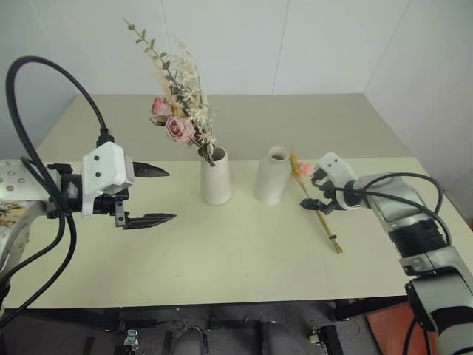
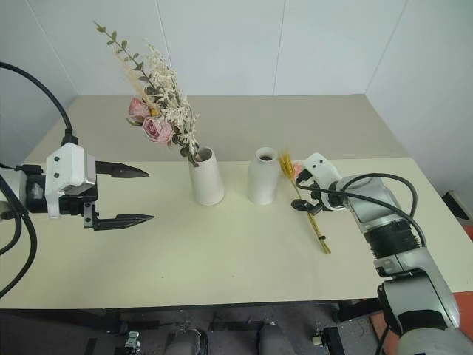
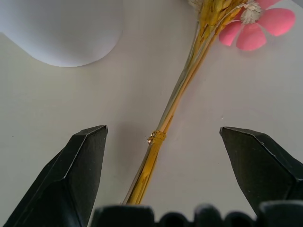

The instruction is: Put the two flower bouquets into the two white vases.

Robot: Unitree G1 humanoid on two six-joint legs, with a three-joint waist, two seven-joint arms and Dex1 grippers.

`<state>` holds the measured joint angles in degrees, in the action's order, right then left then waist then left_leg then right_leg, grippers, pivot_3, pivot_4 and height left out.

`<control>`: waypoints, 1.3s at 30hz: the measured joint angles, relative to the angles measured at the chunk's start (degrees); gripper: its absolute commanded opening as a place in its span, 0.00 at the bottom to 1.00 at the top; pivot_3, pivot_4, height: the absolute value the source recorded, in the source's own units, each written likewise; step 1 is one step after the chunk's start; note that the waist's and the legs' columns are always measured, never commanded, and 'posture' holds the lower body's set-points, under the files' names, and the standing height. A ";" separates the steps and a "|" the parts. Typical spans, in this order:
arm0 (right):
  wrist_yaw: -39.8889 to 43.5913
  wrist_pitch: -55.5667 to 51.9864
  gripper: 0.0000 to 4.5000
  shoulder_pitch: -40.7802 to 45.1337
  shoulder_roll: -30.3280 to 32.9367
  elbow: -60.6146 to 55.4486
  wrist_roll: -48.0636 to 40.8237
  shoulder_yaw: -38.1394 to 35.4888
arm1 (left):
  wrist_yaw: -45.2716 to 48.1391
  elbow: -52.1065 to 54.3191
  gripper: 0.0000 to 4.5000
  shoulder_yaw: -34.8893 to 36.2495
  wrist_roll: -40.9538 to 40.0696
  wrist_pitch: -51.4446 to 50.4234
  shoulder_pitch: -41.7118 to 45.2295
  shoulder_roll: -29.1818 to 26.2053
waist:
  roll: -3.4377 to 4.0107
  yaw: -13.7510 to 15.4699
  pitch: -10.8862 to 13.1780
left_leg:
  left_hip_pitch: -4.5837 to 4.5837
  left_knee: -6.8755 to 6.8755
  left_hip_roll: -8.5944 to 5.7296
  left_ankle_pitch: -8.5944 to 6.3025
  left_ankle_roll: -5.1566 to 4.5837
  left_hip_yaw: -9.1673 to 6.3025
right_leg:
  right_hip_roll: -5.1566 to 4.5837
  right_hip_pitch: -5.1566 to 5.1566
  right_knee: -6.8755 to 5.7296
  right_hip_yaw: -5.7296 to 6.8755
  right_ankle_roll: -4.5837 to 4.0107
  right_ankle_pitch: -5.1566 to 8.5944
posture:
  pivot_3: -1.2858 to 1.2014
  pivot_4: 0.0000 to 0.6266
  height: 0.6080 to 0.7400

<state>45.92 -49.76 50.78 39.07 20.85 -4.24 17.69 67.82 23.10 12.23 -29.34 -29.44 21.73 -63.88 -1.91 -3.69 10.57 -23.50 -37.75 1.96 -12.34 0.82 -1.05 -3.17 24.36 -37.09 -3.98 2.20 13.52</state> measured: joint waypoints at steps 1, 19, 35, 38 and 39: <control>0.32 0.00 0.78 0.92 -0.59 2.13 0.50 0.06 | -0.25 0.32 1.00 0.01 -0.03 -0.50 0.01 0.00 | 0.00 0.01 0.00 | 0.00 0.00 0.00 0.00 0.00 0.00 | 0.00 0.00 0.00 0.00 0.00 0.00 | 0.52 0.24 1.00; -8.89 6.83 0.01 7.14 -6.38 17.88 4.10 -5.57 | -2.62 2.04 1.00 0.13 -2.30 -1.99 -0.06 0.82 | 0.01 -0.20 0.01 | 0.08 0.00 -0.02 0.00 0.00 0.00 | -0.01 -0.04 -0.04 -0.02 0.00 -0.02 | 0.52 0.24 1.00; -33.66 31.98 0.01 2.21 -26.63 -22.82 -25.39 -34.65 | -1.25 -0.17 1.00 0.30 -2.25 -1.52 1.30 -0.93 | 0.08 0.28 0.03 | 0.04 0.08 0.00 0.00 0.00 -0.15 | -0.02 -0.06 -0.07 0.10 -0.01 -0.03 | 0.52 0.24 1.00; -33.94 30.87 0.01 0.40 -28.10 -25.62 -26.20 -32.61 | -1.22 -0.21 1.00 0.29 -2.23 -1.32 1.30 -0.93 | 0.09 0.19 0.04 | 0.08 0.08 0.03 0.00 0.00 -0.13 | 0.02 -0.04 -0.08 0.09 -0.02 -0.02 | 0.52 0.24 1.00; -33.88 30.86 0.01 -0.42 -28.82 -25.88 -26.10 -31.61 | -1.22 -0.22 1.00 0.27 -2.22 -1.21 1.29 -0.93 | 0.09 0.17 0.04 | 0.07 0.08 0.03 0.00 0.00 -0.14 | 0.02 -0.03 -0.08 0.09 -0.02 -0.02 | 0.52 0.24 1.00</control>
<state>12.03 -18.90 50.37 10.25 -5.03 -30.34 -13.92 66.59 22.87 12.50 -31.56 -30.65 23.02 -64.81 -1.83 -3.52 10.61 -23.43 -37.66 1.99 -12.33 0.82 -1.19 -3.15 24.33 -37.17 -3.89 2.17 13.49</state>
